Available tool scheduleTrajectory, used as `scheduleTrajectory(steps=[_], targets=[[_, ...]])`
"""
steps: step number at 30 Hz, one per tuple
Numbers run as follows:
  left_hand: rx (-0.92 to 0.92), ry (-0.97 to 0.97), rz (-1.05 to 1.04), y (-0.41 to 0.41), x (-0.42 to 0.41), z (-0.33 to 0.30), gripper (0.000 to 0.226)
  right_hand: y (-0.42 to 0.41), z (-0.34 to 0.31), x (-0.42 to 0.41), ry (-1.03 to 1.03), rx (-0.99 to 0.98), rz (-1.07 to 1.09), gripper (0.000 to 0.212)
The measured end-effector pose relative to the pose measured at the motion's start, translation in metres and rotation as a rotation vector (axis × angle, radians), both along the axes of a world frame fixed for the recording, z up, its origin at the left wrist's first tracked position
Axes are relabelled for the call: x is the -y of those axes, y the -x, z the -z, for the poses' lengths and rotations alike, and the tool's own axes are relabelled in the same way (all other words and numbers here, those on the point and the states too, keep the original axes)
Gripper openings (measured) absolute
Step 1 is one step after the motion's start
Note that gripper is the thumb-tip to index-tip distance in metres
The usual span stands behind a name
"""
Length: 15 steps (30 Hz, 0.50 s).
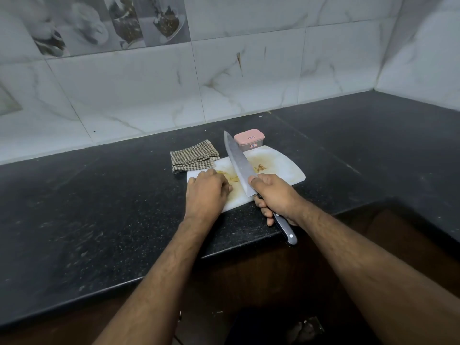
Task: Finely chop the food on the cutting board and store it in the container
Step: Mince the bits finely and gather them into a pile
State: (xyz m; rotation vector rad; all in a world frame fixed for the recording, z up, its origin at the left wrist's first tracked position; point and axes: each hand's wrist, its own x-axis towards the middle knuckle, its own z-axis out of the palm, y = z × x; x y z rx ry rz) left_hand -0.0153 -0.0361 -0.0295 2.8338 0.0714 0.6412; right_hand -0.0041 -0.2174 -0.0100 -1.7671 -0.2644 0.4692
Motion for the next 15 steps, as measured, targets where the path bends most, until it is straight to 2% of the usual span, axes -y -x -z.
scheduleTrajectory(steps=[5,11,15], targets=[[0.036,0.089,-0.02,-0.024,-0.009,-0.012,0.015,0.001,0.001,0.001,-0.028,0.0,0.025,0.028],[-0.055,0.133,0.034,-0.036,-0.021,0.0,0.02,0.0,0.001,0.002,-0.035,0.01,0.041,0.027],[0.08,0.354,0.066,-0.031,-0.025,0.009,0.022,-0.003,0.002,0.001,-0.033,0.006,0.025,0.028]])
